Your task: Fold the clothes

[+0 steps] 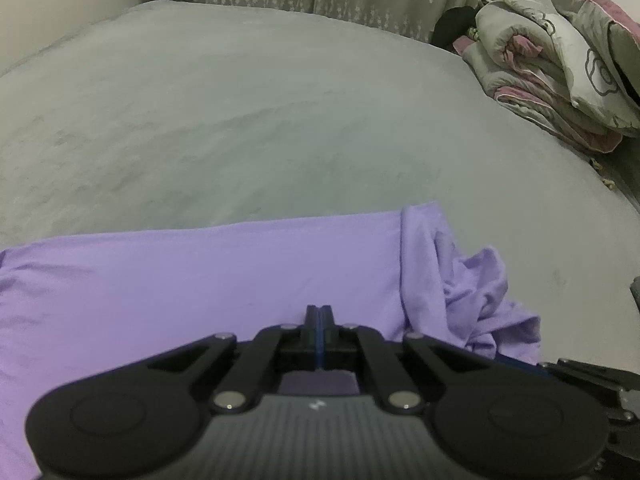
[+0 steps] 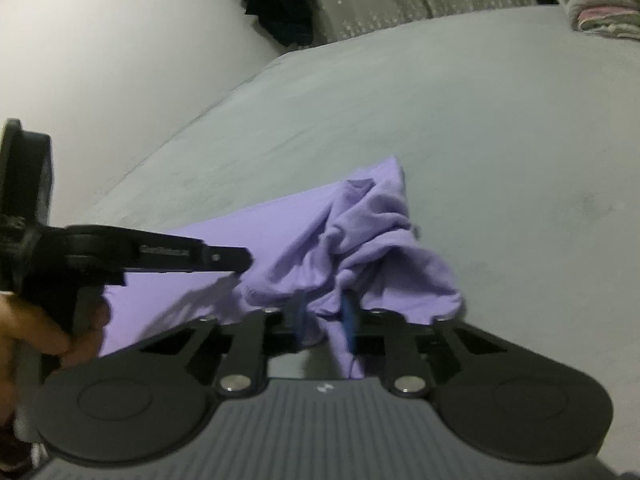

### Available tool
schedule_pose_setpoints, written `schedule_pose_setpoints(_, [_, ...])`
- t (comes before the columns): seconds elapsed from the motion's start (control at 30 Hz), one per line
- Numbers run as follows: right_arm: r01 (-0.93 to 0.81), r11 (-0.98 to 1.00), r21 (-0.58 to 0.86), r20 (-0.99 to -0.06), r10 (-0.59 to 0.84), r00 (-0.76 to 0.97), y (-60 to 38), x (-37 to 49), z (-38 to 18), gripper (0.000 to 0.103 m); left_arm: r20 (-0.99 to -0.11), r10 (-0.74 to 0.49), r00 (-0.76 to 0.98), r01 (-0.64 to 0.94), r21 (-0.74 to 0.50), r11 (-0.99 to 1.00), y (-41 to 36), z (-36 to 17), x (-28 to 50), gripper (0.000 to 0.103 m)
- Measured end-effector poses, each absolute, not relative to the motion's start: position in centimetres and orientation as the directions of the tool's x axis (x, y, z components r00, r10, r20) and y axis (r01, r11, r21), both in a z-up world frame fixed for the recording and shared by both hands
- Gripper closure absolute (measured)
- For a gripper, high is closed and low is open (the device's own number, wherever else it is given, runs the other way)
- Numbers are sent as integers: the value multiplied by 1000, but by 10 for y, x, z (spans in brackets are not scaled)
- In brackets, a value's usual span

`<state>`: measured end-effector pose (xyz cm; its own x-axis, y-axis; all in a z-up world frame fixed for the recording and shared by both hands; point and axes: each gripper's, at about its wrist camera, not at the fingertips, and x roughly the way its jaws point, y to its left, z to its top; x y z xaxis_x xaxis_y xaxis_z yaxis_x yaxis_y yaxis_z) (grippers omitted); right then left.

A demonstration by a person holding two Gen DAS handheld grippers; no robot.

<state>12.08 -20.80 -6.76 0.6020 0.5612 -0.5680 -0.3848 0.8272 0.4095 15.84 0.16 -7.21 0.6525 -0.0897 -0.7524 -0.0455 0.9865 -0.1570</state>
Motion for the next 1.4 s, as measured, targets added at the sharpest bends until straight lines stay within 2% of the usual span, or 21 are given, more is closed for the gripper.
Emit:
schedule_pose_setpoints(0.33, [-365,824,433,-486,554,676,-225,117,-47,97,-744,-88,662,-37,-150,988,-6,-62,155,103])
schedule_pose_setpoints(0.57, [-419,803,424,-509,594,623,-225,119,-41,97,-761,-62,646,-35,-112,993,-2,-61,149,103])
schedule_pose_setpoints(0.67, [-436,800,412,-553,600,578,-223,123,-42,89,-771,-35,636,-44,-81,996,1,-62,148,103])
schedule_pose_setpoints(0.8, [-423,813,400,-582,582,568,-223,128,-43,85,-780,-1,625,-70,-58,996,7,-63,148,103])
schedule_pose_setpoints(0.83, [-418,813,405,-582,582,568,-224,129,-43,77,-777,-10,629,-72,-72,995,9,-62,148,103])
schedule_pose_setpoints(0.87, [-414,812,411,-581,584,568,-226,128,-42,63,-772,-28,635,-69,-93,993,9,-60,148,102])
schedule_pose_setpoints(0.9, [-413,809,419,-573,588,570,-228,126,-40,58,-767,-48,640,-63,-114,991,9,-57,148,102])
schedule_pose_setpoints(1.13, [-439,817,373,-546,576,609,-238,117,-28,57,-735,-141,663,24,-168,986,-15,-45,158,90])
schedule_pose_setpoints(1.4, [-382,886,262,-612,458,645,-230,125,-47,60,-731,-215,647,138,-165,976,-54,-41,186,77])
